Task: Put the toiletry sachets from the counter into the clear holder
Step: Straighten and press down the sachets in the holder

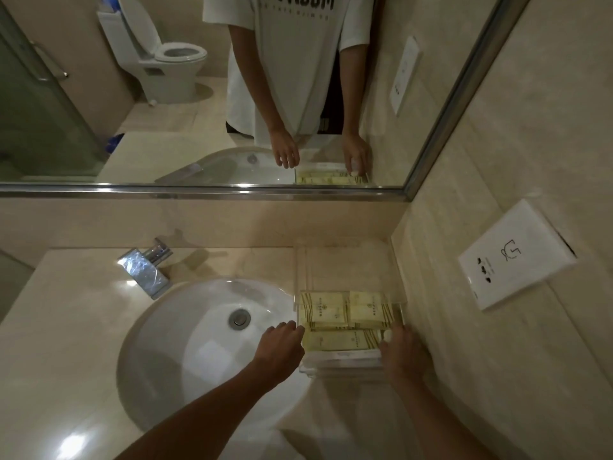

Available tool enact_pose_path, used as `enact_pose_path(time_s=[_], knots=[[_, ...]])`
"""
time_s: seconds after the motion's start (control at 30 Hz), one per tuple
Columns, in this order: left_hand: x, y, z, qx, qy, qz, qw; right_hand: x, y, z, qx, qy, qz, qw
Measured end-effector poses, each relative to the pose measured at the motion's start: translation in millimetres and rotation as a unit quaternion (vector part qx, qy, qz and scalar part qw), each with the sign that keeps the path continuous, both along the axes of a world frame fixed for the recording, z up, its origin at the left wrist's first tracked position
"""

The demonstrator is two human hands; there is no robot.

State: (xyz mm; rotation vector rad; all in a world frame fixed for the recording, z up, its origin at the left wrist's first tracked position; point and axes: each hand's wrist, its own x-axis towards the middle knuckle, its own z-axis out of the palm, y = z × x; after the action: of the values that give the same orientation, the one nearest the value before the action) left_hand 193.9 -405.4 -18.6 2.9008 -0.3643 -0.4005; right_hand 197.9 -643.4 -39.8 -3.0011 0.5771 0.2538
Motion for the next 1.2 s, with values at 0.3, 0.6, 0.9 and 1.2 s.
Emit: enact_pose_path(time_s=[0.3, 0.6, 0.9, 1.2], knots=[[-0.1, 2.8, -1.8, 0.001, -0.001, 0.0, 1.0, 1.2, 1.8, 7.9, 0.003, 0.025, 0.015, 1.0], [-0.5, 0.1, -3.0, 0.006, 0.011, 0.001, 1.0, -2.0, 0.6, 5.5, 0.037, 0.023, 0.011, 0.999], [3.4, -10.9, -14.8, -0.011, -0.037, -0.03, 0.999, 6.7, -12.2, -3.9, 0.081, -0.096, 0.01, 0.992], [17.2, -23.5, -24.3, 0.011, -0.07, -0.17, 0.983, 26.6, -11.5, -6.2, 0.116, -0.014, 0.127, 0.985]])
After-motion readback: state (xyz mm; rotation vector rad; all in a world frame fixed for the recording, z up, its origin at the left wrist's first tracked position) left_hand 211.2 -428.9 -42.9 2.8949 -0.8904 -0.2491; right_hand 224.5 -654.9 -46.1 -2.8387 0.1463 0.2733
